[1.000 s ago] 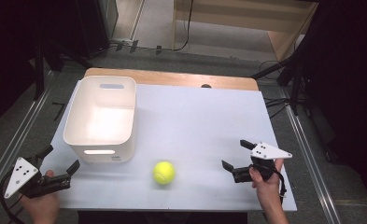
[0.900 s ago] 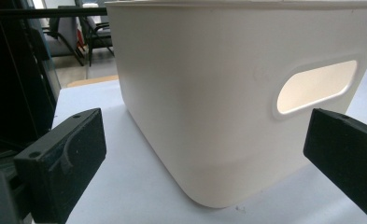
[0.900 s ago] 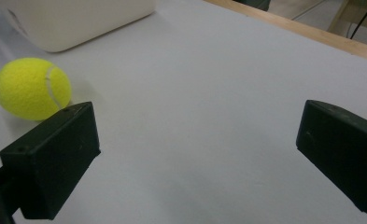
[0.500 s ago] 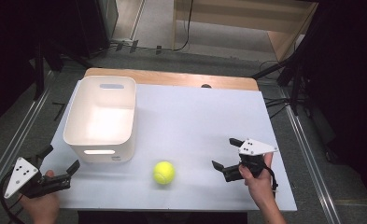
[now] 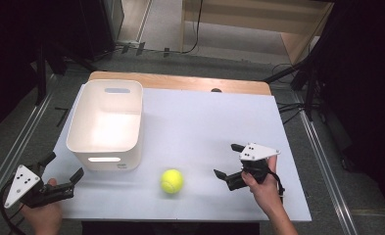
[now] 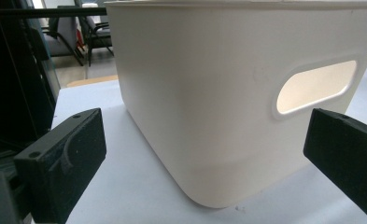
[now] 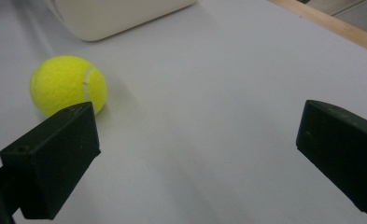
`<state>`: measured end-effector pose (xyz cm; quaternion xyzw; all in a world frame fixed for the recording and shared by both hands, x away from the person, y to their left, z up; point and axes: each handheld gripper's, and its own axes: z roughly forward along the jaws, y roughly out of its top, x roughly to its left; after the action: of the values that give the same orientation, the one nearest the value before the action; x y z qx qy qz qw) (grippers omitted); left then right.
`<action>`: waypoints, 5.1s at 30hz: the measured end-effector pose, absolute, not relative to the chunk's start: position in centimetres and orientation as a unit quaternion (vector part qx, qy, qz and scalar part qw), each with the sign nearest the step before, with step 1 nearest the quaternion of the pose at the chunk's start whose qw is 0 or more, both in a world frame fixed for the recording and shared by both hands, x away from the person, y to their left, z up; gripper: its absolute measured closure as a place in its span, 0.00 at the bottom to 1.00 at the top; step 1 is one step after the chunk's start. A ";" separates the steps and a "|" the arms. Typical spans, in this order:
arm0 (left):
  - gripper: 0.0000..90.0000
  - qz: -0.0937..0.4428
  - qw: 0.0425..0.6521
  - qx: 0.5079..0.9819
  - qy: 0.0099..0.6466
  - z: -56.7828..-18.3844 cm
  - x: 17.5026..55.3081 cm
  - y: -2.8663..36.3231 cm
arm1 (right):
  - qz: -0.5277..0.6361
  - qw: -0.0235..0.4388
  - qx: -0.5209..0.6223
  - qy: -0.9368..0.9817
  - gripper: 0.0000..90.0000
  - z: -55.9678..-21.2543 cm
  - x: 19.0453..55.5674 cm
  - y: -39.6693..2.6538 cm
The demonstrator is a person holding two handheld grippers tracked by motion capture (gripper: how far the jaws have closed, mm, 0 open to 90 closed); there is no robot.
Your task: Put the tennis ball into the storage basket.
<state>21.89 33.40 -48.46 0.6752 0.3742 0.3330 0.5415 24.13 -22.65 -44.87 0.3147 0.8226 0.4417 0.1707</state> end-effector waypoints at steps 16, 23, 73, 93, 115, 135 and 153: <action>0.00 0.333 0.542 0.676 0.373 -48.5 21.9 33.4 | 0.432 0.152 0.292 0.839 0.00 -44.6 24.7 -20.5; 0.00 0.333 0.543 0.675 0.374 -48.5 21.9 33.4 | 0.428 0.145 0.284 0.846 0.00 -44.6 24.9 -19.6; 0.00 0.333 0.544 0.673 0.374 -48.4 21.9 33.5 | 0.407 0.094 0.241 0.876 0.00 -45.4 25.8 -13.7; 0.00 0.332 0.545 0.674 0.373 -48.5 21.9 33.5 | 0.394 0.066 0.218 0.890 0.00 -46.3 25.9 -11.3; 0.00 0.331 0.544 0.673 0.375 -48.4 21.8 33.5 | 0.360 0.025 0.218 0.907 0.00 -48.0 25.9 -8.6; 0.00 0.332 0.545 0.673 0.373 -48.4 21.9 33.5 | 0.333 0.029 0.240 0.911 0.06 -48.9 26.0 -7.4; 0.00 0.332 0.545 0.673 0.374 -48.4 21.9 33.5 | 0.321 0.029 0.242 0.915 0.22 -49.3 26.0 -7.2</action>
<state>21.89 33.48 -48.45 0.6731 0.3737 0.3322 0.5449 26.00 -7.16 -49.29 0.2420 0.9152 0.3210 0.0294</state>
